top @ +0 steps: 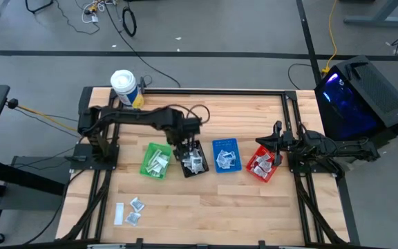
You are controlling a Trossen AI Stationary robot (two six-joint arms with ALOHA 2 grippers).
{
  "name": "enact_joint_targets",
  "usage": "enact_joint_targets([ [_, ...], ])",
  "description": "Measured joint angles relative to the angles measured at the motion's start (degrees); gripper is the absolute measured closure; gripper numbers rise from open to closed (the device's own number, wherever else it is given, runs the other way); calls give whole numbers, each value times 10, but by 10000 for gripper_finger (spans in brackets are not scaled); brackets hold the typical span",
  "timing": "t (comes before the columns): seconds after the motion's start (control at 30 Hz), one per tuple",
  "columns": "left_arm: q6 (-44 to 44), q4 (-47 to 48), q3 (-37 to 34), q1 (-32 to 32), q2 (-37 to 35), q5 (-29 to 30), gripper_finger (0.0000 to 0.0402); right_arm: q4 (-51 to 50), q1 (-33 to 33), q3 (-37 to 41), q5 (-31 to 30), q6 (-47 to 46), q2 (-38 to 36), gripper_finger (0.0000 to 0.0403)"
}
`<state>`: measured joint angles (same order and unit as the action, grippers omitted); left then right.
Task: Pick & Place First Aid Supplies
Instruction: Put the towelette pack into the black basket
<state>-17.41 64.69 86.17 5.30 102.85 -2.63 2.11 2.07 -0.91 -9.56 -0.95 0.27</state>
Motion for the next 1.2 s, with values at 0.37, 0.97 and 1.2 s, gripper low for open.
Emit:
enact_joint_targets([
  [0.37,106,78,-4,108,-1,66,187,0,0,0,0,0,0,380],
  [0.97,182,94,-52,184,14,191,395,0,0,0,0,0,0,380],
  [1.2,176,91,-146,207,14,258,395,0,0,0,0,0,0,380],
])
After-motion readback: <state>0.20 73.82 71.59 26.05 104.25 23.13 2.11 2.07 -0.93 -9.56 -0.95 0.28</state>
